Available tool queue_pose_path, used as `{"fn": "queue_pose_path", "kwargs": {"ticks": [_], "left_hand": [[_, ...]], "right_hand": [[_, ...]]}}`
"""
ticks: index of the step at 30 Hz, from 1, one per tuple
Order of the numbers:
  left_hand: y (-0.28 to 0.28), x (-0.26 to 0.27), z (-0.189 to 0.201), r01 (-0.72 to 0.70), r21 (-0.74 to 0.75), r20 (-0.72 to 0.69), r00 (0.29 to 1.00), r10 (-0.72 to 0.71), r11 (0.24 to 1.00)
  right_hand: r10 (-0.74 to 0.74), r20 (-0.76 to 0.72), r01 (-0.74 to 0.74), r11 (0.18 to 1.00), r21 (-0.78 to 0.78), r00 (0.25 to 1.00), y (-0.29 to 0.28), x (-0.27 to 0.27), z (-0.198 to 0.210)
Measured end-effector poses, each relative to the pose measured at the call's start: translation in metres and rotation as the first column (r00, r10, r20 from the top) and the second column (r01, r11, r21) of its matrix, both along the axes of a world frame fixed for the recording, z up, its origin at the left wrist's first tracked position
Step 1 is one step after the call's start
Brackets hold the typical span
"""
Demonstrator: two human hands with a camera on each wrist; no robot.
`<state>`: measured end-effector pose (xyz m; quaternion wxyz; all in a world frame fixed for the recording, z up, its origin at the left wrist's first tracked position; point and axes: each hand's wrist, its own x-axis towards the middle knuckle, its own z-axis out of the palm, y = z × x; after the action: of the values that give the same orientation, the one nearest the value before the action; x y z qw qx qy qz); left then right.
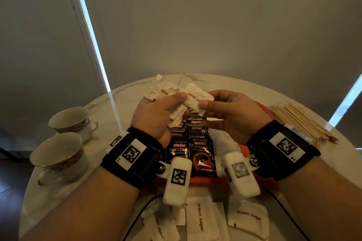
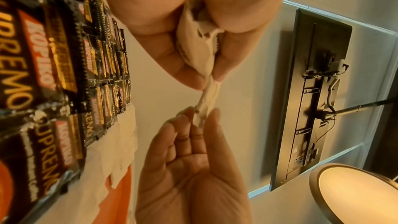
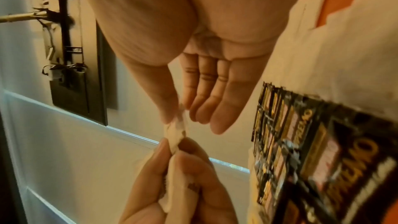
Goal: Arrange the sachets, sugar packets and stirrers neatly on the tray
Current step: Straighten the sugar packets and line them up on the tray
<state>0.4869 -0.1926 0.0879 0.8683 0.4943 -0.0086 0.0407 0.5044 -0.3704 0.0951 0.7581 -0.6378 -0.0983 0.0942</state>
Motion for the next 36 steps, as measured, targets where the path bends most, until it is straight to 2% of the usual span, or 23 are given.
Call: {"fn": "queue_pose_path", "kwargs": {"ticks": [2, 6, 8, 10, 15, 18, 25, 28, 33, 36], "left_hand": [[0.0, 0.001, -0.001, 0.006, -0.021, -0.013, 1.0, -0.006, 1.0], [0.003, 0.004, -0.002, -0.019, 0.048, -0.048, 0.999, 0.021, 0.999], [0.003, 0.004, -0.002, -0.026, 0.055, -0.065, 0.997, 0.03, 0.998], [0.004, 0.004, -0.002, -0.034, 0.054, -0.073, 0.997, 0.038, 0.998], [0.002, 0.002, 0.002, -0.039, 0.04, -0.081, 0.996, 0.043, 0.998], [0.003, 0.001, 0.004, -0.045, 0.049, -0.077, 0.996, 0.049, 0.998], [0.005, 0.002, 0.004, -0.052, 0.058, -0.073, 0.996, 0.056, 0.997], [0.005, 0.003, 0.003, -0.059, 0.057, -0.079, 0.995, 0.063, 0.997], [0.005, 0.003, 0.003, -0.056, 0.071, -0.076, 0.995, 0.061, 0.996], [0.003, 0.005, 0.002, -0.055, 0.068, -0.099, 0.993, 0.062, 0.996]], "right_hand": [[-0.019, -0.011, 0.02, 0.999, 0.035, 1.0, 0.001, 0.0, 0.002], [-0.251, 0.006, 0.251, 0.967, 0.035, 0.968, -0.019, 0.015, 0.008], [-0.387, -0.033, 0.384, 0.921, -0.064, 0.922, -0.042, 0.033, 0.004], [-0.471, -0.089, 0.441, 0.867, -0.232, 0.878, -0.065, 0.05, -0.007], [-0.551, -0.21, 0.359, 0.742, -0.567, 0.807, -0.099, 0.077, -0.032], [-0.583, -0.221, 0.335, 0.692, -0.64, 0.782, -0.098, 0.084, -0.037], [-0.551, -0.186, 0.234, 0.602, -0.763, 0.813, -0.083, 0.081, -0.025], [-0.536, -0.164, 0.24, 0.603, -0.761, 0.828, -0.085, 0.082, -0.027], [-0.574, -0.084, 0.397, 0.658, -0.64, 0.815, -0.087, 0.08, -0.031], [-0.534, -0.163, 0.348, 0.723, -0.597, 0.83, -0.079, 0.074, -0.028]]}}
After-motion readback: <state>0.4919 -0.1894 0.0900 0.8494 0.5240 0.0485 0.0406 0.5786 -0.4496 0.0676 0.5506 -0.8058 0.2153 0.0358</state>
